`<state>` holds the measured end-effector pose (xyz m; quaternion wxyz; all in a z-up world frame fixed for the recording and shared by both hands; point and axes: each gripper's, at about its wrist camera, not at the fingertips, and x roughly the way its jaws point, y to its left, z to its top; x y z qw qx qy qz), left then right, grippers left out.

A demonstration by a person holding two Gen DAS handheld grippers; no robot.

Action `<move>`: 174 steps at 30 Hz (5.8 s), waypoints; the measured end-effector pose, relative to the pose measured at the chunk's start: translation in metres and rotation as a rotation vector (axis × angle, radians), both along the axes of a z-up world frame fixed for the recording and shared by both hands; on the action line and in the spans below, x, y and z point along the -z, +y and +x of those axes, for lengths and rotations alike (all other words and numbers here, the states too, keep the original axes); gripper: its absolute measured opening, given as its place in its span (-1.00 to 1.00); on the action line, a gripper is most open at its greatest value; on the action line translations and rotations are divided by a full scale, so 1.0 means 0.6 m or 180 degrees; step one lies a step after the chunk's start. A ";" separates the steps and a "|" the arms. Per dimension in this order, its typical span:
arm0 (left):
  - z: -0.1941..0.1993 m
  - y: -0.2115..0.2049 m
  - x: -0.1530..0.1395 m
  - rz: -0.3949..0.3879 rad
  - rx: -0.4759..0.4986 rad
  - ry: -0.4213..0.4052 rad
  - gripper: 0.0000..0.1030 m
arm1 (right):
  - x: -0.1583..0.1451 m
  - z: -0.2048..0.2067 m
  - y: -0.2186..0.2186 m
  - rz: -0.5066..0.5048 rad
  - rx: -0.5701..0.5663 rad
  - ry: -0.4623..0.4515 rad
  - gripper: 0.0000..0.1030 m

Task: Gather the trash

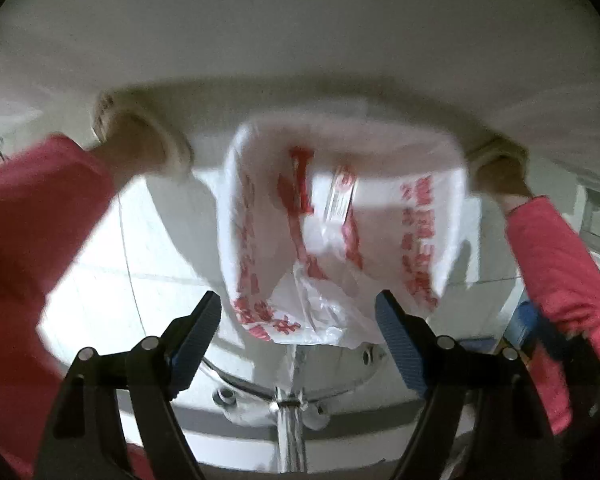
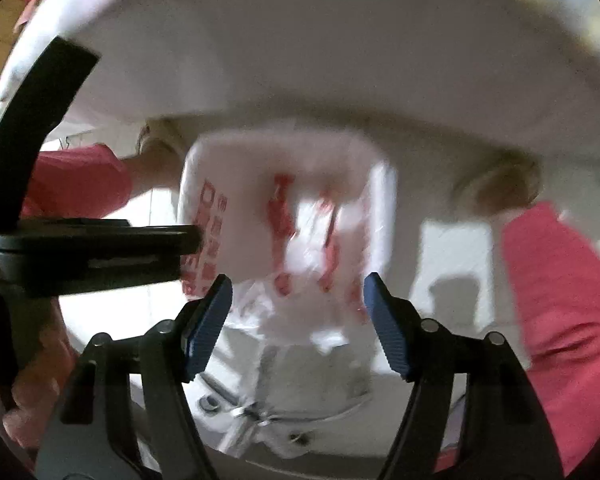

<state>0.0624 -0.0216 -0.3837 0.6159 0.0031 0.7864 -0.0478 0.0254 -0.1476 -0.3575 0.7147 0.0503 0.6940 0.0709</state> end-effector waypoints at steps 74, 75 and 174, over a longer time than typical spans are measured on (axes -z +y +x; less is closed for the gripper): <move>0.637 -0.179 -0.271 0.0014 0.3297 -0.1097 0.72 | -0.224 0.525 -0.076 -0.0016 -0.1444 -0.0784 0.79; 0.637 -0.181 -0.267 0.0034 0.3330 -0.1088 0.72 | -0.218 0.528 -0.076 -0.0019 -0.1453 -0.0772 0.76; -0.035 -0.025 -0.487 -0.0230 0.1158 -0.2022 0.28 | -0.502 -0.095 0.025 -0.0214 -0.0881 -0.2002 -0.37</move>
